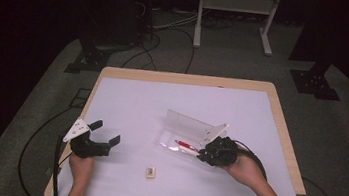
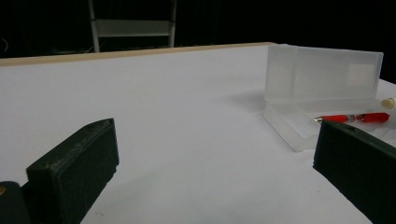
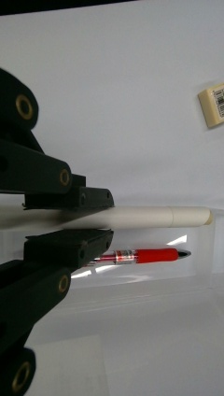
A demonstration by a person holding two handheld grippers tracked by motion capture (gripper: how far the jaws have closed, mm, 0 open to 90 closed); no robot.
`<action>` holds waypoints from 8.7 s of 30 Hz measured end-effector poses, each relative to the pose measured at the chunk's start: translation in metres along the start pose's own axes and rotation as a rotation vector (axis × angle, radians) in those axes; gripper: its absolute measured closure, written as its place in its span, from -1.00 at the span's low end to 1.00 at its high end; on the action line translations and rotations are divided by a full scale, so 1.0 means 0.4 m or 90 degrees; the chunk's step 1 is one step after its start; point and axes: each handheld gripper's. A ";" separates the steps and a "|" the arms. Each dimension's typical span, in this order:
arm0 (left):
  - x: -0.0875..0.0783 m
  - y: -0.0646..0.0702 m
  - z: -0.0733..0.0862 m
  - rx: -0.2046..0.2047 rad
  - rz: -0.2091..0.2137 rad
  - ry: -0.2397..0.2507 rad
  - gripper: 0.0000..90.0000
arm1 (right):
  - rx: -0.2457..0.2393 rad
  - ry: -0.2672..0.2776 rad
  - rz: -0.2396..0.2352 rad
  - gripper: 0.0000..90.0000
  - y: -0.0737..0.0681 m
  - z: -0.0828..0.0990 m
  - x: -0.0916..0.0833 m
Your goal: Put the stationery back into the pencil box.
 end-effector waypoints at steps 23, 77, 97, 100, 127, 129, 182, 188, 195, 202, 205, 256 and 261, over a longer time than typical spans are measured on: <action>0.000 0.000 0.000 0.000 0.001 0.000 -1.00 | 0.004 -0.008 -0.006 0.74 0.029 -0.040 0.052; -0.001 -0.001 0.000 -0.001 0.003 0.001 -1.00 | 0.032 -0.052 -0.035 0.73 0.073 -0.031 0.140; 0.000 -0.001 0.000 -0.001 0.002 0.001 -1.00 | 0.042 -0.034 -0.036 0.65 0.075 -0.032 0.127; 0.000 -0.001 0.000 -0.002 0.002 0.001 -1.00 | 0.039 -0.022 -0.036 0.62 0.072 -0.035 0.120; 0.000 0.000 0.000 -0.003 0.001 0.001 -1.00 | -0.015 0.033 -0.089 0.27 -0.022 -0.103 0.090; 0.000 0.000 0.000 -0.004 0.001 0.001 -1.00 | -0.016 0.039 -0.097 0.23 -0.029 -0.110 0.093; -0.001 -0.002 0.000 -0.004 0.002 0.002 -1.00 | -0.052 0.050 -0.179 -0.29 -0.115 -0.205 0.182; -0.001 -0.002 0.000 -0.005 0.002 0.003 -1.00 | -0.060 0.048 -0.184 -0.29 -0.119 -0.209 0.195; -0.001 -0.001 -0.001 -0.004 0.002 0.002 -1.00 | -0.059 0.042 -0.185 -0.29 -0.118 -0.210 0.204; -0.001 -0.001 0.000 -0.004 0.003 0.003 -1.00 | -0.069 0.032 -0.187 -0.27 -0.125 -0.212 0.218; -0.001 -0.001 -0.001 -0.004 0.003 0.002 -1.00 | -0.076 0.024 -0.189 -0.25 -0.129 -0.213 0.229; -0.001 -0.001 0.000 -0.006 0.004 0.007 -1.00 | -0.078 0.024 -0.168 0.28 -0.092 -0.219 0.220; 0.000 -0.001 0.000 -0.006 0.004 0.007 -1.00 | -0.079 0.029 -0.161 0.28 -0.082 -0.226 0.207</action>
Point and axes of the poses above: each handheld gripper's, and its own axes: x roughly forward along the jaws, z roughly out of its underside, y roughly to its right, and after that the axes turned 1 degree about -x, right-handed
